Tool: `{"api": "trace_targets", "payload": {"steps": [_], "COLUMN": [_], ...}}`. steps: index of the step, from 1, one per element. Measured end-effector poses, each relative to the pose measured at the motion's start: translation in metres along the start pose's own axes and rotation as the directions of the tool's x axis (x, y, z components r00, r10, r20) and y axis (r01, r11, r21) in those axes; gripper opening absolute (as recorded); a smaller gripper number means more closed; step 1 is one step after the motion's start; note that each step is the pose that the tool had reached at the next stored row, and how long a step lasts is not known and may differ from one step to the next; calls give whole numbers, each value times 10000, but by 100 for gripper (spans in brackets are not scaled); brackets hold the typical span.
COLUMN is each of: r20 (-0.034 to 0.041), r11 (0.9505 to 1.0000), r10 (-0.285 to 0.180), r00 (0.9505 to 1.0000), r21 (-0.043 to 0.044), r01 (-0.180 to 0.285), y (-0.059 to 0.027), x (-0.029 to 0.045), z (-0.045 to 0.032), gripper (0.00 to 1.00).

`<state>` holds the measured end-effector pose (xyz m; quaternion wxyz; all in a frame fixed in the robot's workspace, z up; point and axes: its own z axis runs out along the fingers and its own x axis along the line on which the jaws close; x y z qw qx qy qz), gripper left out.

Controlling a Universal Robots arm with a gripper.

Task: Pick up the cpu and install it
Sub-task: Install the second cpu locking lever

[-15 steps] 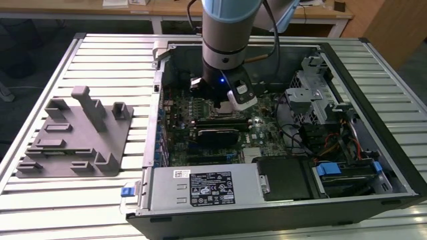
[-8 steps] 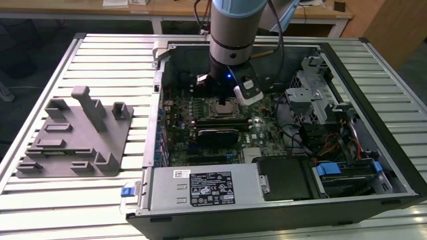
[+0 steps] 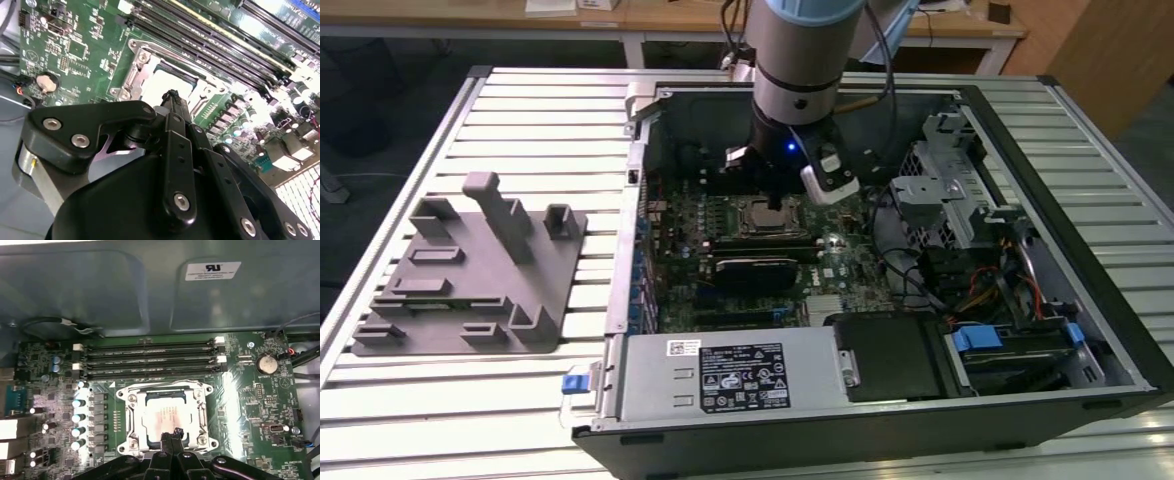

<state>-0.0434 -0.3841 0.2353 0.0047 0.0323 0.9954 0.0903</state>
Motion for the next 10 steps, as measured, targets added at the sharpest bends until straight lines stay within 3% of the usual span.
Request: {"api": "trace_targets", "payload": {"steps": [3, 10], "r20": [5, 6], "r11": [10000, 10000], "r10": [-1, 0], "r00": [10000, 10000], "r21": [96, 99], "r01": [1, 0], "y": [36, 45], "x": [-31, -41], "z": [7, 9], "gripper": [11, 11]}}
